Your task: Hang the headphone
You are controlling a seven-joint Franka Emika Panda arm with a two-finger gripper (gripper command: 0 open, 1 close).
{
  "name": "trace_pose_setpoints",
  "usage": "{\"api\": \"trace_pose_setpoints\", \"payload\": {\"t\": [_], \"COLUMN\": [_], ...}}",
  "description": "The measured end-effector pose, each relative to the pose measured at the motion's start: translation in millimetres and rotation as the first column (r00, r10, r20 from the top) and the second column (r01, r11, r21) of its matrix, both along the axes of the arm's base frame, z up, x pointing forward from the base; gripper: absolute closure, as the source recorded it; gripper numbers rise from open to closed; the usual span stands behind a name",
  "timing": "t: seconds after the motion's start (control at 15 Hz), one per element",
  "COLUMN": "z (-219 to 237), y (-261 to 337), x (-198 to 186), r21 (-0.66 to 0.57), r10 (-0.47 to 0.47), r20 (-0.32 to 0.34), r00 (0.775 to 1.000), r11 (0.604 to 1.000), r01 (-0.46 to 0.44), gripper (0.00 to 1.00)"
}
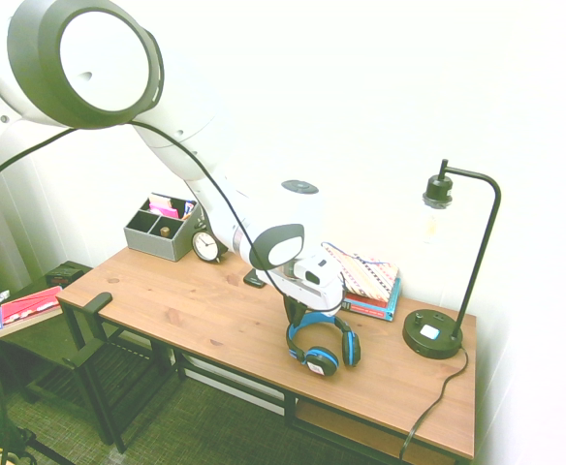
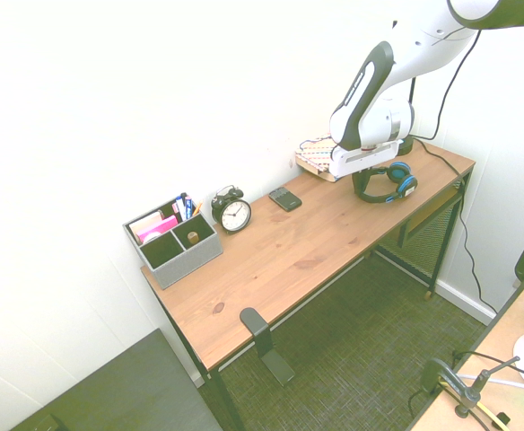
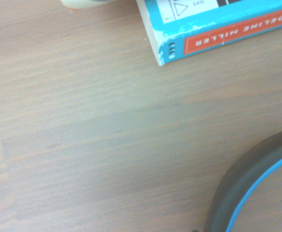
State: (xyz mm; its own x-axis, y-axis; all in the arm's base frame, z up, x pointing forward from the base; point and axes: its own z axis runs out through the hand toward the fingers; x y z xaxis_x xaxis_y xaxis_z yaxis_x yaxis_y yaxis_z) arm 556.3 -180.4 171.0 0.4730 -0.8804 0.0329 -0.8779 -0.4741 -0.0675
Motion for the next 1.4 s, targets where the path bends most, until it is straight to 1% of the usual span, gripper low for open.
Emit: {"api": "trace_pose_setpoints", "payload": {"t": [0.2,0.27,0.4,0.6,0.8,1.0,1.27,1.4], "z": [5,13,47,114,161,188,189,181], "y": [3,7,18,53,123,213,338,392], "x": [-3,-5,-13,-25,-52,-98,-188,-218], "r21": [0.002,0.005,0.022,0.060,0.079,0.078,0.050,0.039], "r10": [0.004,0.006,0.016,0.050,0.111,0.180,0.273,0.301], "r20": [0.000,0.005,0.022,0.058,0.071,0.059,0.040,0.037], "r00": [1.000,1.000,1.000,0.997,0.991,0.982,0.961,0.953], "r11": [1.000,1.000,1.000,0.997,0.990,0.980,0.960,0.953], "r01": [-0.004,-0.006,-0.016,-0.053,-0.117,-0.185,-0.275,-0.302], "gripper": [1.00,1.00,1.00,1.00,1.00,1.00,1.00,1.00]}}
